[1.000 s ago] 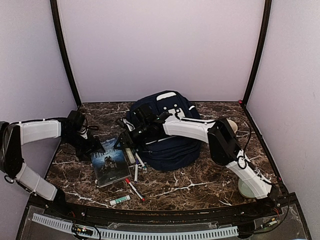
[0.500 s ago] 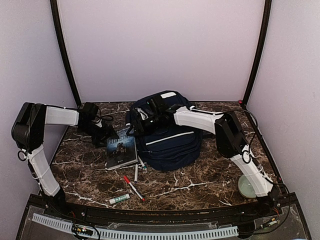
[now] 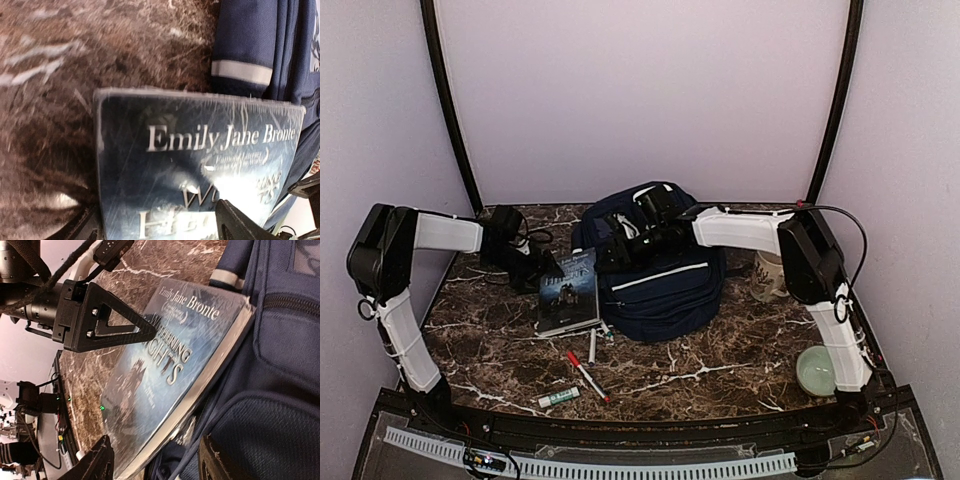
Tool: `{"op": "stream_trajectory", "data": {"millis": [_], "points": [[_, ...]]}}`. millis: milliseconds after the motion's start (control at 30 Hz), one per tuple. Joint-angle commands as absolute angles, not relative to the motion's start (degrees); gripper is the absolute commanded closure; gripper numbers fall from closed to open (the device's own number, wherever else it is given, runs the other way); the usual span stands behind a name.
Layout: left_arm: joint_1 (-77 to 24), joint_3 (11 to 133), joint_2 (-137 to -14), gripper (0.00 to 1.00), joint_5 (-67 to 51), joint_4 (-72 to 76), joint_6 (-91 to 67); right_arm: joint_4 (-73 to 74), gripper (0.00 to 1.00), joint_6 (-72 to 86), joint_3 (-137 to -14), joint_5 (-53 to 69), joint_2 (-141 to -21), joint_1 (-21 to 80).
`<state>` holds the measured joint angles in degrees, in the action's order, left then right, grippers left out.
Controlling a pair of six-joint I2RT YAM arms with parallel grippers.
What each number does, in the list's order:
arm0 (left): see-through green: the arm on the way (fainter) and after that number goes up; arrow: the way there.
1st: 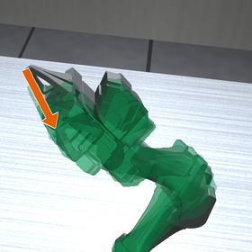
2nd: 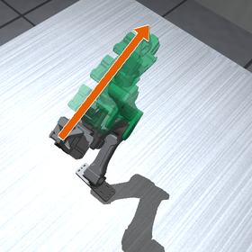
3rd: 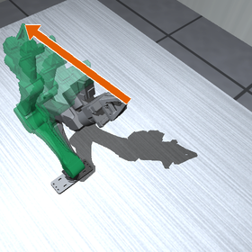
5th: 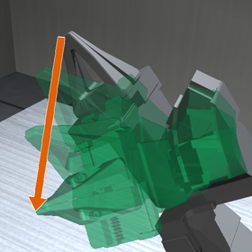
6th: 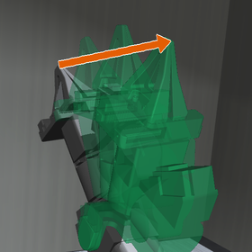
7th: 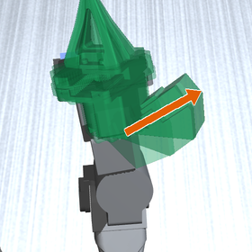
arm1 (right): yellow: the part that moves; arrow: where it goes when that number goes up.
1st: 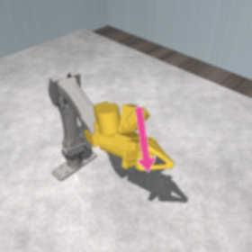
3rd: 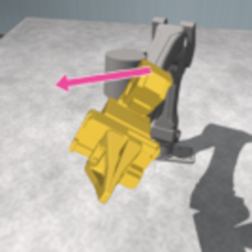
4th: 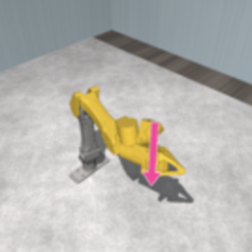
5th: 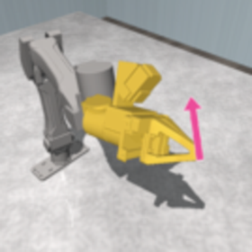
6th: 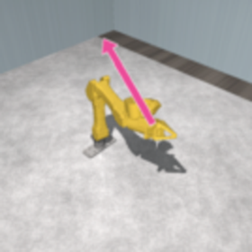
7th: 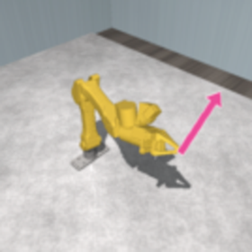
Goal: Pack the student bag
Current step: Pick up the book from the center of the board.
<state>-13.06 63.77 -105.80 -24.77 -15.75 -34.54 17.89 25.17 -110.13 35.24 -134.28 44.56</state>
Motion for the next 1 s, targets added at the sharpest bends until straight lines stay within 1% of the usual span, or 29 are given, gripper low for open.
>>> {"op": "stream_trajectory", "data": {"millis": [0,133,300,367,467,633,767,967], "points": [[-13.6,59.6,-98.7,0.19,-22.5,-17.0,-32.9,15.7,0.44,25.2,-106.6,39.8,-130.2,44.4],[-13.6,56.5,-94.6,0.19,-21.5,-18.0,-32.2,15.3,0.46,24.8,-103.7,41.9,-129.0,45.1],[-13.6,54.1,-92.5,0.19,-21.6,-18.7,-31.5,15.7,0.46,24.8,-103.4,42.1,-129.6,46.2],[-13.6,53.6,-92.6,0.19,-21.4,-19.3,-31.9,15.9,0.45,25.7,-104.0,42.2,-130.6,46.8],[-13.6,52.0,-92.5,0.21,-21.4,-18.6,-32.5,16.4,0.41,28.3,-104.0,39.0,-131.4,47.6],[-13.6,49.2,-93.1,0.22,-21.4,-15.5,-33.7,15.0,0.4,34.9,-102.5,37.2,-133.2,48.0],[-13.6,47.9,-94.1,0.27,-23.2,-13.4,-34.6,12.9,0.4,38.8,-101.6,37.7,-135.0,48.1],[-13.6,46.4,-94.5,0.36,-24.2,-11.5,-35.2,12.6,0.41,40.1,-104.1,37.0,-138.0,48.3]]}}
